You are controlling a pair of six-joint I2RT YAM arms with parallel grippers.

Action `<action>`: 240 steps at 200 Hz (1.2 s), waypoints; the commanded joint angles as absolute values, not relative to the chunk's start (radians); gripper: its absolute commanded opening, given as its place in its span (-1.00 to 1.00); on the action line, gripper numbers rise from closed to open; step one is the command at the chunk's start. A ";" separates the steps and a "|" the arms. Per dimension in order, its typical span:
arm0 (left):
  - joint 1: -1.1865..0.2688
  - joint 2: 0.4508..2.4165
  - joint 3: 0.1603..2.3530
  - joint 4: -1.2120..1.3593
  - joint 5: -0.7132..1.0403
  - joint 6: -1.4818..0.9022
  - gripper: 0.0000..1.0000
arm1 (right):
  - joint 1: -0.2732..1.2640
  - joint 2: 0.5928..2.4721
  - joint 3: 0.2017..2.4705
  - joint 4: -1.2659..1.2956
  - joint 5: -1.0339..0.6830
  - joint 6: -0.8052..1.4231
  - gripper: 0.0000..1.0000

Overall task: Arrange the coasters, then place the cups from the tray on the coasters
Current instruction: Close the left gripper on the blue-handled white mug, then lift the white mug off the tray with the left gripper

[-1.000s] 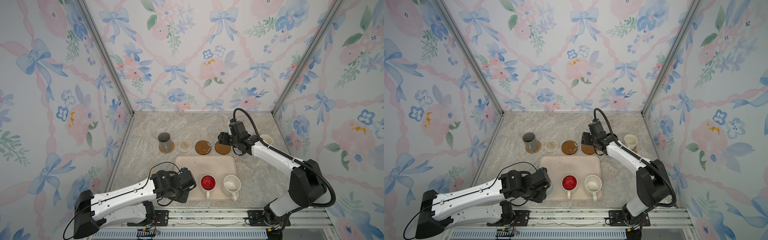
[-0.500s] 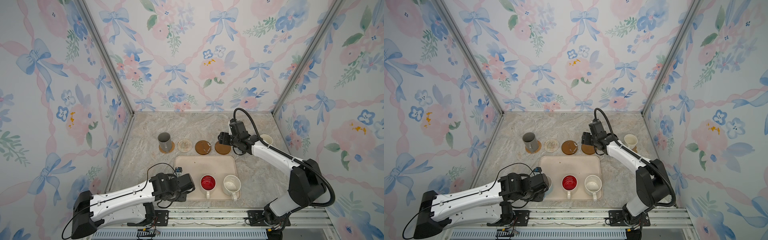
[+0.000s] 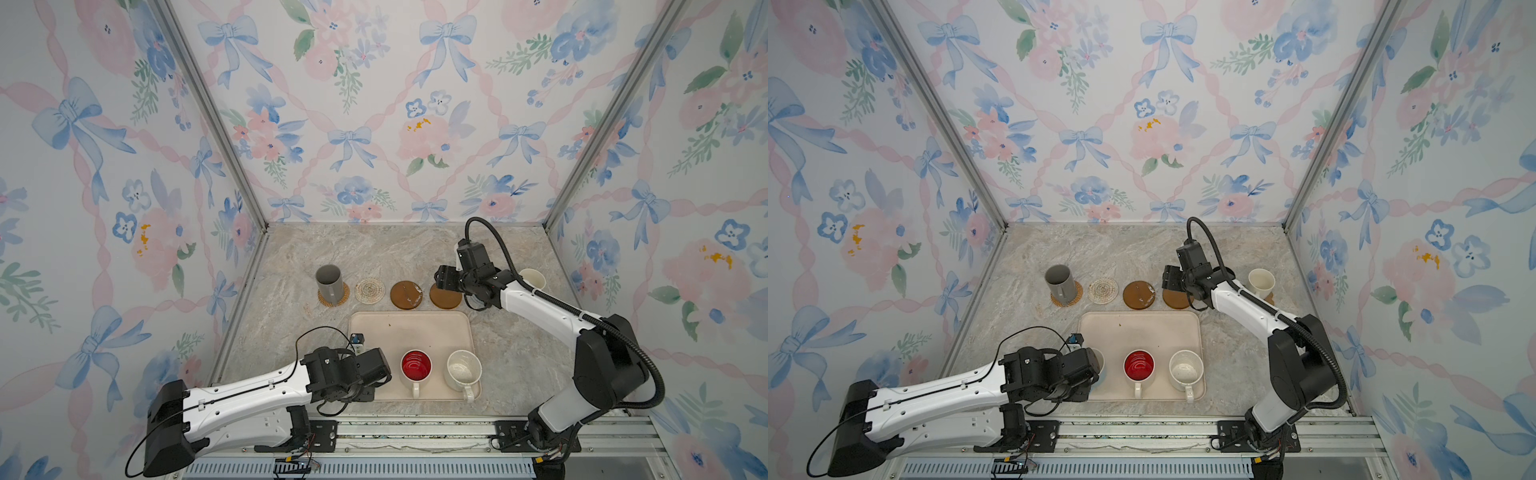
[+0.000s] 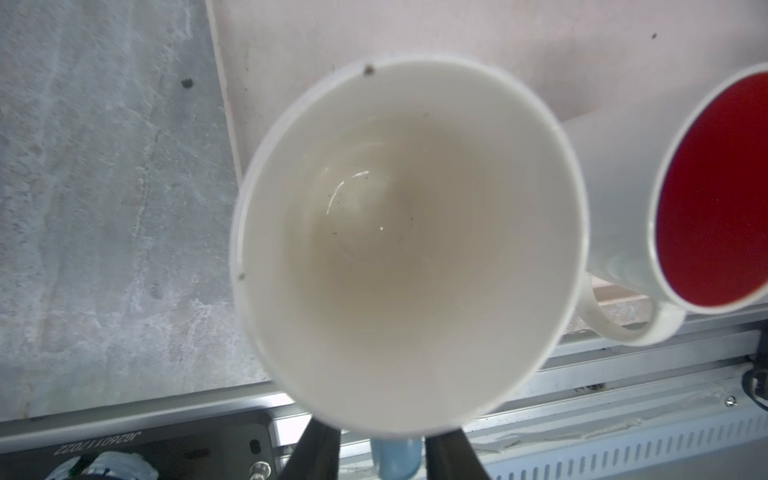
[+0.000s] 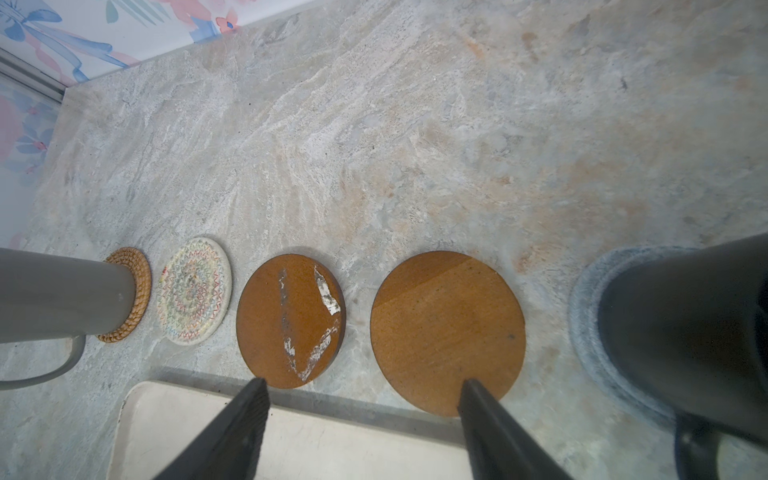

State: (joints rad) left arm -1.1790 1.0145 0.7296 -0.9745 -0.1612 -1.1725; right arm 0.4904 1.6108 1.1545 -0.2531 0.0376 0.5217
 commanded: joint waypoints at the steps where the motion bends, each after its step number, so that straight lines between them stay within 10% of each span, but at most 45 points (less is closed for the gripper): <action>1: -1.185 1.040 0.713 -0.977 -0.202 -1.175 -0.38 | 0.480 1.631 1.164 -0.238 0.019 0.537 0.50; 240: -1.187 1.092 0.709 -0.939 -0.233 -1.171 -0.84 | 0.473 1.635 1.166 -0.244 0.015 0.531 0.49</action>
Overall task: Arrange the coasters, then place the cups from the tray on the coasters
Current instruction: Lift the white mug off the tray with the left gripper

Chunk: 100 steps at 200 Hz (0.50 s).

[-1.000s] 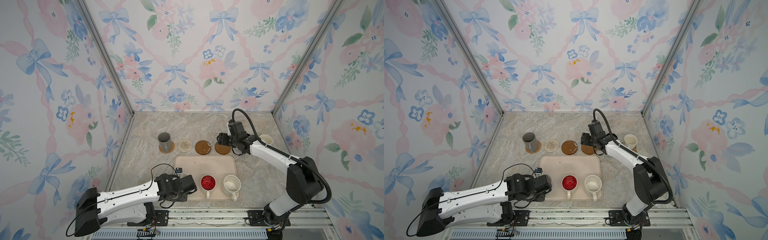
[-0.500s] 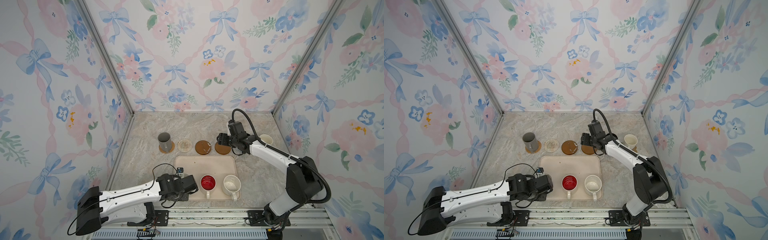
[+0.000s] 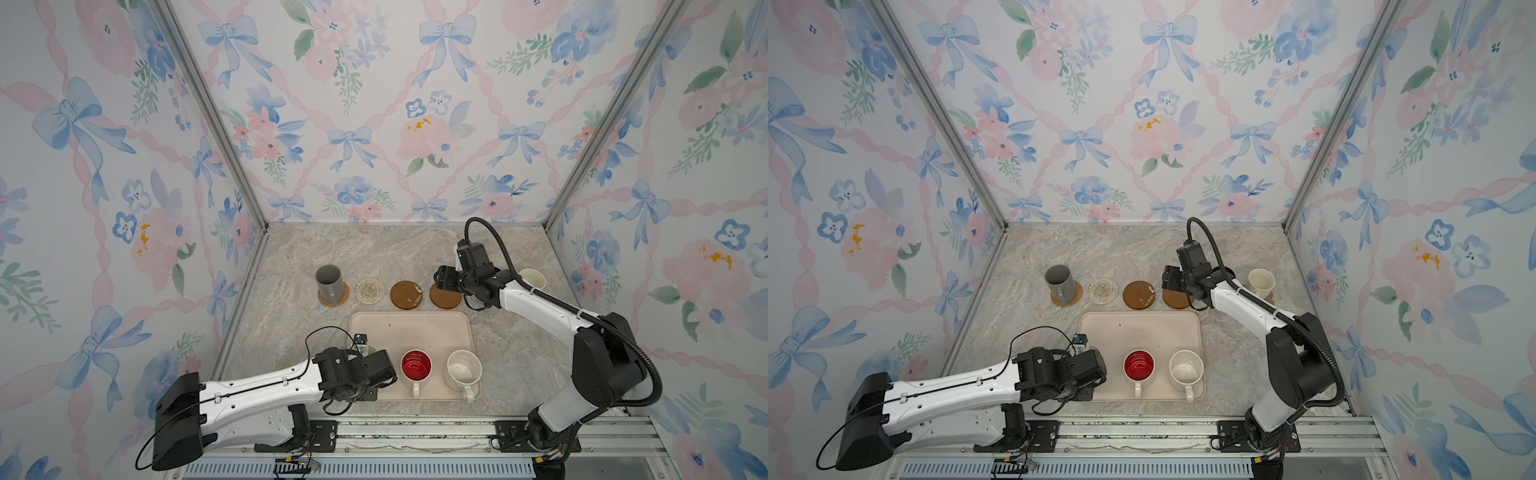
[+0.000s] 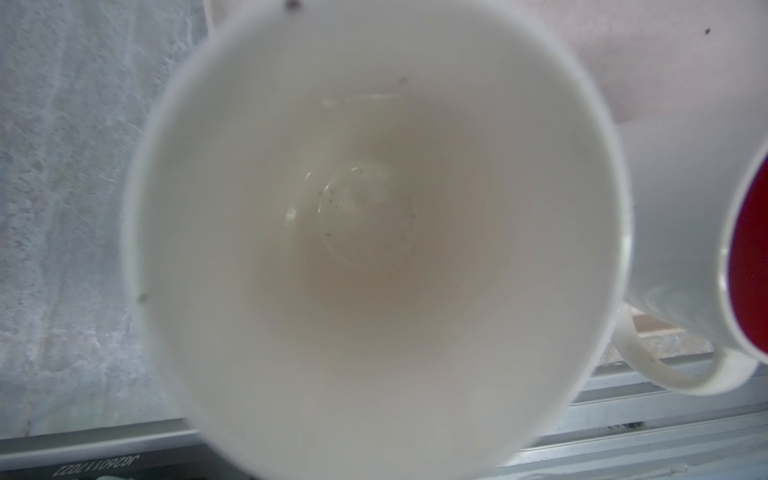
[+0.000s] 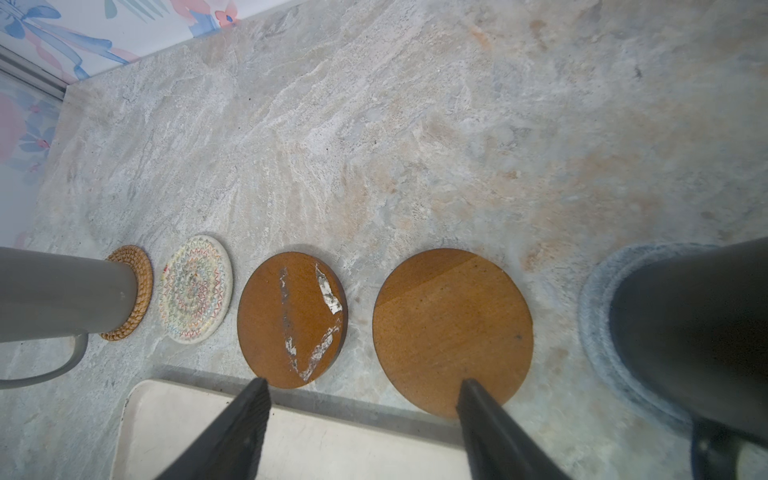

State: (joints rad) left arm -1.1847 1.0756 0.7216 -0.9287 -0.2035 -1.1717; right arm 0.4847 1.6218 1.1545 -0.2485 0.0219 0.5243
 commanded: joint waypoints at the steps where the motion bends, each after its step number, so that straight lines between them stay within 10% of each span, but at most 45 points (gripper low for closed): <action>1: -1.187 1.093 0.709 -0.940 -0.233 -1.172 -0.85 | 0.473 1.634 1.166 -0.244 0.014 0.532 0.49; 100: -1.178 1.133 0.869 -0.934 -0.416 -1.102 -1.00 | 0.465 1.622 1.154 -0.247 0.012 0.530 0.48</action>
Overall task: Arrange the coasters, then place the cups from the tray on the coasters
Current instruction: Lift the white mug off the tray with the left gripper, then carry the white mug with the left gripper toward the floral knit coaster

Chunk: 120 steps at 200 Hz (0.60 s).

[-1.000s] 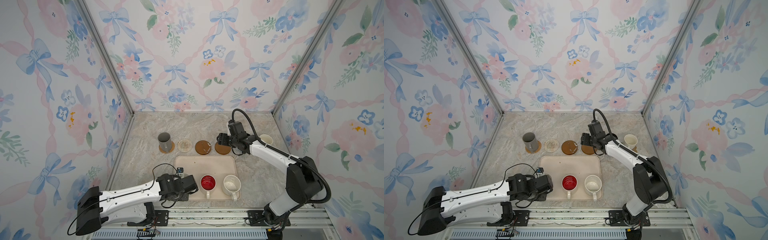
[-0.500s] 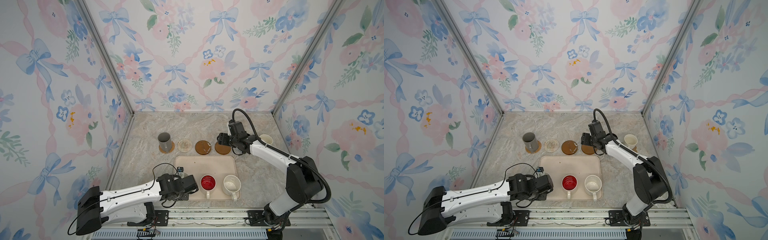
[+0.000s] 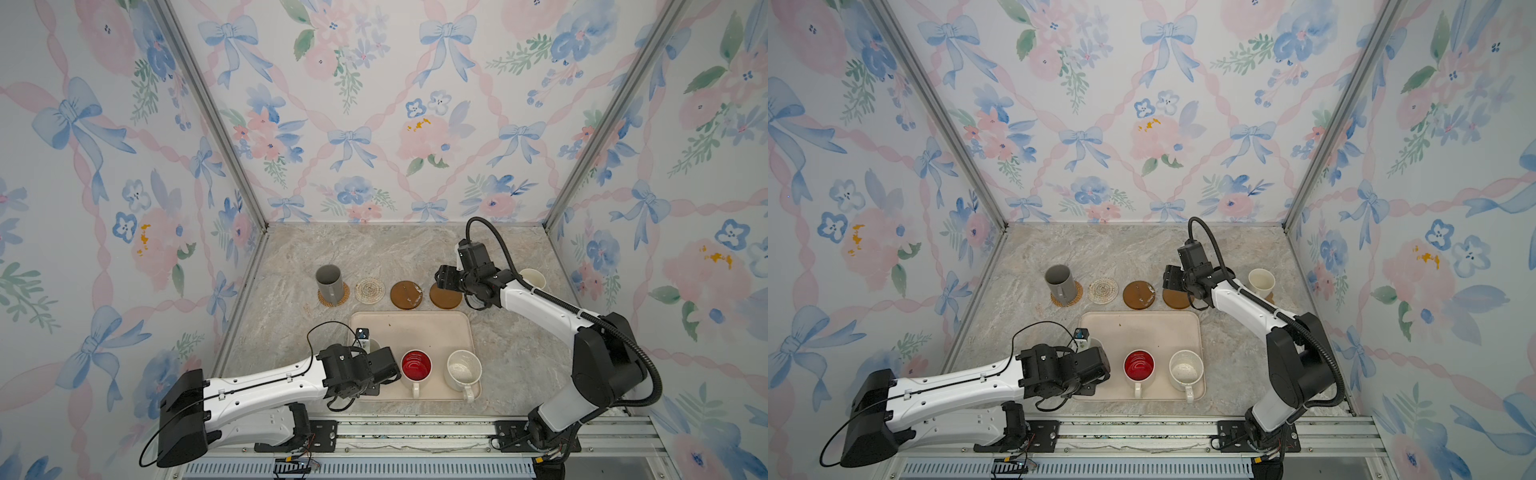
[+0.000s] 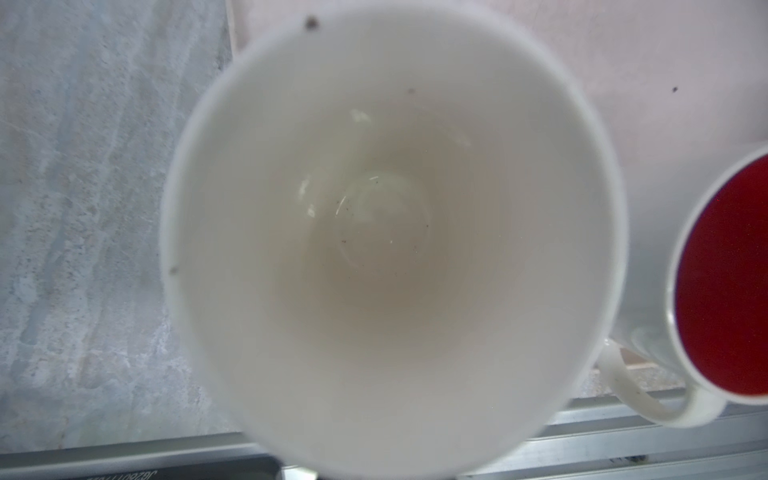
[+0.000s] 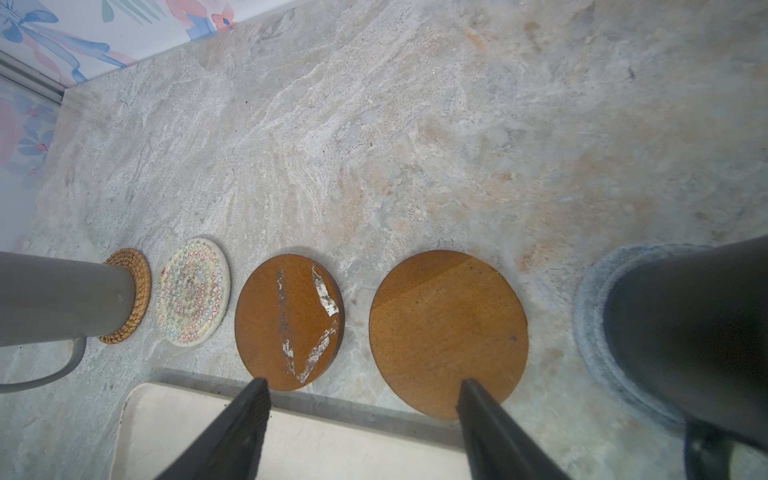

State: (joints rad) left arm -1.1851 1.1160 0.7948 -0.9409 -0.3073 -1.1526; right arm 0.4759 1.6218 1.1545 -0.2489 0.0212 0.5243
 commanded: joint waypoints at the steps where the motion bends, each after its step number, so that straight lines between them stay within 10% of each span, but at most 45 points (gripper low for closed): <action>1: -1.177 1.134 0.871 -0.934 -0.417 -1.100 -1.00 | 0.465 1.622 1.154 -0.246 0.012 0.530 0.49; 120: -0.892 1.357 1.136 -0.854 -0.449 -0.730 -1.00 | 0.437 1.591 1.126 -0.241 -0.011 0.530 0.48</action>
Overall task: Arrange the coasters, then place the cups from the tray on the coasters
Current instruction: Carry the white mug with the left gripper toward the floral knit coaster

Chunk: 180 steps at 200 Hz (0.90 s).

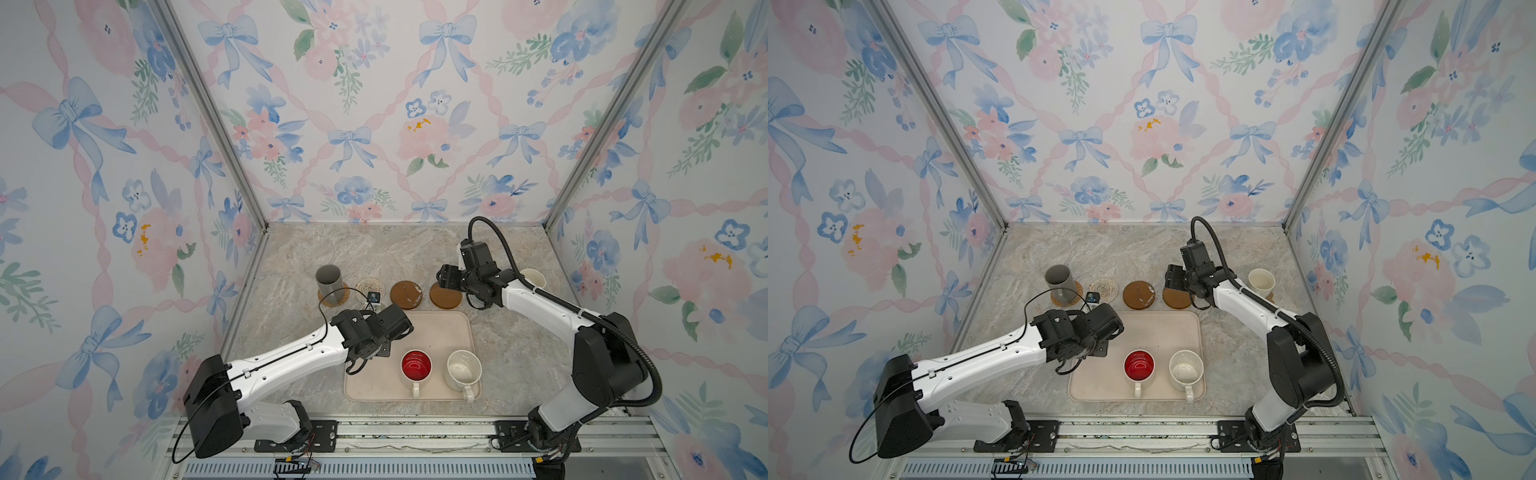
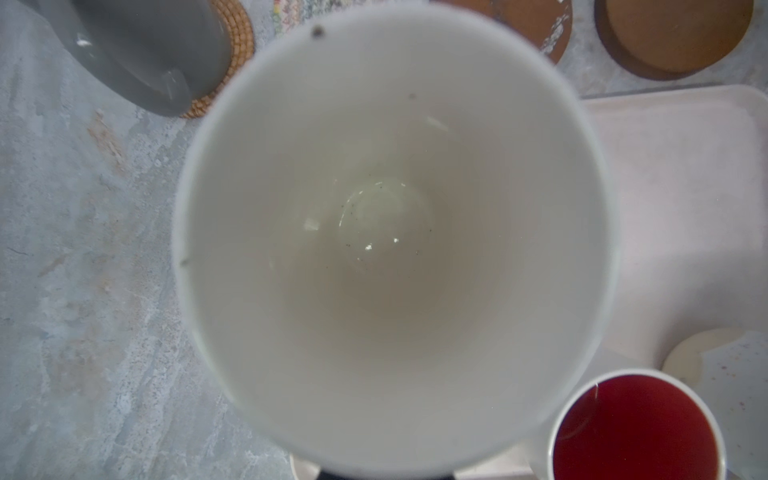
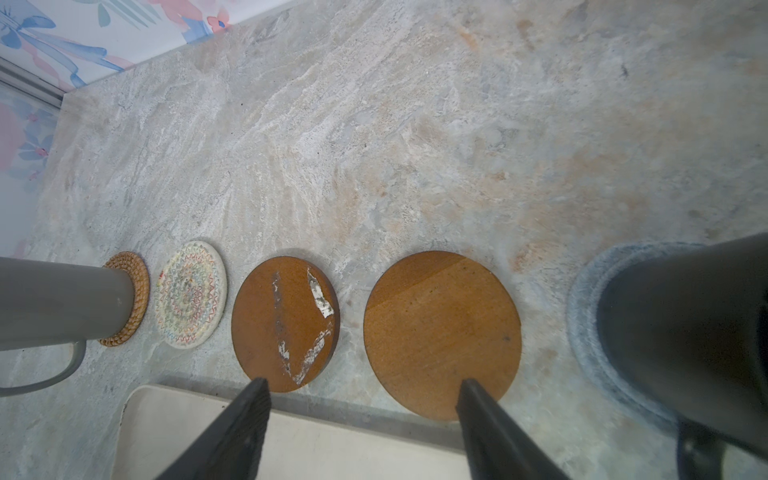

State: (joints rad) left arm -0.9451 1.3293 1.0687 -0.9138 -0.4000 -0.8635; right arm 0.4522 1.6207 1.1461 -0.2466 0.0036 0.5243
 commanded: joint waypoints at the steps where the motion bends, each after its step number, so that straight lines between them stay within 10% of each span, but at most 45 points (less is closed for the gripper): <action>1: -0.890 1.359 1.139 -0.852 -0.448 -0.727 -1.00 | 0.436 1.591 1.125 -0.241 -0.011 0.530 0.48; 180: -0.567 1.687 1.326 -0.660 -0.285 -0.478 -1.00 | 0.398 1.560 1.092 -0.230 -0.040 0.531 0.48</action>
State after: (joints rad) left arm -0.5896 1.6665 1.2774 -0.7219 -0.2905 -0.5106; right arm 0.4065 1.5879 1.1046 -0.2413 -0.0307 0.5243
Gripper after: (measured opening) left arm 0.097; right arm 0.742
